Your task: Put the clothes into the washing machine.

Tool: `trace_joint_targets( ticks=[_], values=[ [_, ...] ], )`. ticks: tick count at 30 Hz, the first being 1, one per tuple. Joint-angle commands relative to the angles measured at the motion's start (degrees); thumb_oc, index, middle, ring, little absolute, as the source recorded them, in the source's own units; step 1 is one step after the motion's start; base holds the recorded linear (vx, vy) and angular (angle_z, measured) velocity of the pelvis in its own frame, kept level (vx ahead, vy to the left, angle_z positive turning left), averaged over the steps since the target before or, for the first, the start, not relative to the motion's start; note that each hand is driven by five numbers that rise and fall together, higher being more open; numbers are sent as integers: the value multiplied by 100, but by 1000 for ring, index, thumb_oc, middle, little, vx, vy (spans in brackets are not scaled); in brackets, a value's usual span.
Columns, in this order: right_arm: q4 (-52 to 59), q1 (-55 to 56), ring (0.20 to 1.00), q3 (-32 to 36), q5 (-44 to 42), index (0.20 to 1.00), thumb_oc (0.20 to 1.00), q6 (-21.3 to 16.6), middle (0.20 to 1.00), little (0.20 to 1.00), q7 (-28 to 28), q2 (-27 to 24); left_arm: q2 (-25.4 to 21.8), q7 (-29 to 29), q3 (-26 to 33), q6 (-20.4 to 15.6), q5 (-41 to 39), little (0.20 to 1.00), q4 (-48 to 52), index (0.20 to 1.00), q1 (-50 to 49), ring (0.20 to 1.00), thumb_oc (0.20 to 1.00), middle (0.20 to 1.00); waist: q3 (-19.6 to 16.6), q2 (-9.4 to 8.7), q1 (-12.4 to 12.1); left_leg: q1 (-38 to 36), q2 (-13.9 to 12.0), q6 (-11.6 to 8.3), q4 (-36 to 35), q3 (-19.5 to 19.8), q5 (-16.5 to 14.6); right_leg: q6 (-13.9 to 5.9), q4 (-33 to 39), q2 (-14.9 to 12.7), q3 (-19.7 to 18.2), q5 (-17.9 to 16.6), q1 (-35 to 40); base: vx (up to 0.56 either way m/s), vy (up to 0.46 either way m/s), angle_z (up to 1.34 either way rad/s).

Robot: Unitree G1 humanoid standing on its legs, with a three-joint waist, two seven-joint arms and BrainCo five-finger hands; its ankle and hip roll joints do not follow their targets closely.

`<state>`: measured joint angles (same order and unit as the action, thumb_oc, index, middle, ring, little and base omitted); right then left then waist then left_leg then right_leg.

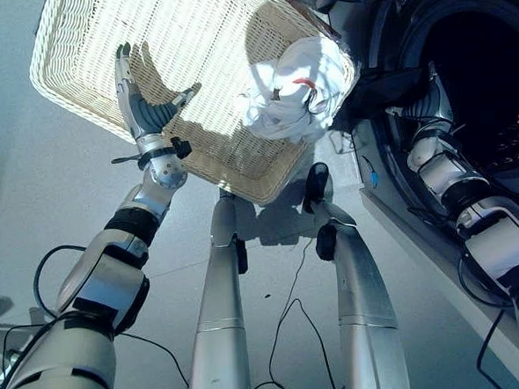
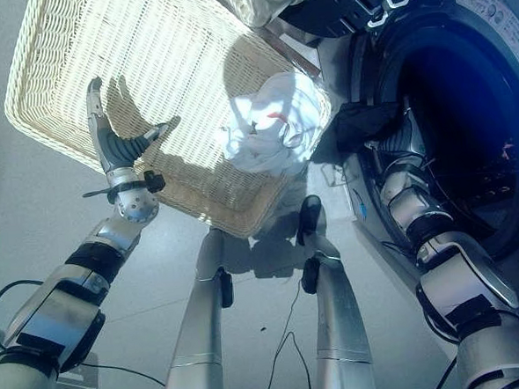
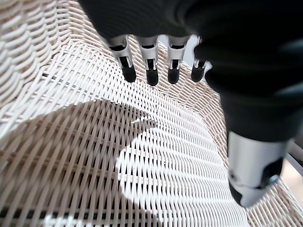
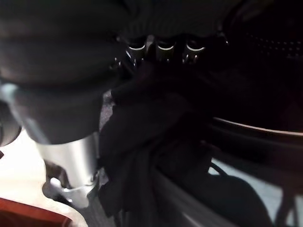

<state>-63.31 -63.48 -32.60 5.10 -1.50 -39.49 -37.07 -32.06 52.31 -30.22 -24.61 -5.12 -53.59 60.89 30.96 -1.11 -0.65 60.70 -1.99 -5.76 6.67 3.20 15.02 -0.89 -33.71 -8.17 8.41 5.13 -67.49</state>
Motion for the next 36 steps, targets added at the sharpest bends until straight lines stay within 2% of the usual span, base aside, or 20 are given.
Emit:
trace_joint_targets(
  ticks=[1, 7, 8, 9, 10, 14, 21, 32, 34, 36],
  values=[
    [-238, -54, 1000, -426, 208, 1000, 1000, 255, 1000, 1000, 126, -62, 258, 179, 270, -306, 301, 1000, -287, 1000, 279, 1000, 1000, 1000, -117, 227, 42, 26, 203, 4, 850, -342, -934, -716, 1433, 344, 37, -1079, 408, 0, 0, 0],
    [-472, -415, 1000, -533, 316, 1000, 1000, 773, 1000, 1000, 55, 16, 365, 176, 253, -339, 313, 1000, -325, 1000, 326, 1000, 1000, 1000, -117, 324, -24, 41, 222, 0, 838, -328, -895, -718, 1454, 307, 50, -1106, 402, 0, 0, 0],
    [-511, -507, 586, -555, 331, 586, 586, 924, 586, 586, 44, 18, 384, 178, 240, -325, 320, 1000, -316, 1000, 346, 1000, 1000, 1000, -117, 342, -38, 54, 233, 3, 832, -321, -887, -720, 1466, 299, 49, -1117, 388, 0, 0, 0],
    [-514, -518, 498, -559, 339, 498, 498, 940, 498, 498, 46, 19, 385, 176, 240, -324, 318, 1000, -314, 1000, 347, 1000, 1000, 1000, -117, 346, -40, 57, 234, 3, 834, -319, -885, -720, 1465, 298, 50, -1118, 385, 0, 0, 0],
    [-552, -610, 200, -584, 418, 200, 200, 1059, 200, 200, 35, 32, 407, 174, 245, -330, 310, 1000, -310, 1000, 355, 1000, 1000, 1000, -117, 370, -57, 67, 241, 6, 832, -309, -874, -720, 1454, 289, 55, -1127, 371, 0, 0, 0],
    [-656, -858, 200, -686, 610, 200, 200, 1473, 200, 200, 61, 55, 454, 186, 254, -307, 313, 1000, -271, 1000, 385, 1000, 1000, 1000, -117, 428, -102, 105, 264, 12, 821, -290, -848, -716, 1445, 281, 51, -1136, 329, 0, 0, 0],
    [-765, -1058, 200, -886, 1025, 200, 200, 1780, 200, 200, 270, 74, 501, 229, 261, -301, 311, 1000, -208, 1000, 408, 1000, 1000, 1000, -117, 475, -156, 140, 290, 37, 795, -263, -796, -692, 1419, 279, 68, -1145, 290, 1, -1, 1],
    [-795, -951, 200, -835, 868, 200, 200, 1768, 200, 200, 260, 51, 511, 246, 295, -312, 365, 1000, -99, 1000, 290, 1000, 1000, 1000, -117, 466, -166, 169, 313, 59, 807, -239, -784, -677, 1392, 304, 75, -1162, 257, 4, -2, 2],
    [-788, -921, 200, -815, 637, 200, 200, 1690, 200, 200, 208, 51, 533, 277, 280, -278, 381, 1000, -66, 1000, 287, 1000, 1000, 1000, -117, 463, -159, 183, 316, 64, 807, -238, -785, -675, 1388, 310, 71, -1170, 235, 0, 0, 0],
    [-760, -859, 200, -676, -170, 200, 200, 1445, 200, 200, 55, 65, 541, 292, 271, -254, 376, 1000, -28, 1000, 266, 1000, 1000, 1000, -117, 467, -152, 180, 309, 64, 809, -249, -782, -663, 1388, 315, 69, -1173, 238, 0, 0, 0]
  ],
)
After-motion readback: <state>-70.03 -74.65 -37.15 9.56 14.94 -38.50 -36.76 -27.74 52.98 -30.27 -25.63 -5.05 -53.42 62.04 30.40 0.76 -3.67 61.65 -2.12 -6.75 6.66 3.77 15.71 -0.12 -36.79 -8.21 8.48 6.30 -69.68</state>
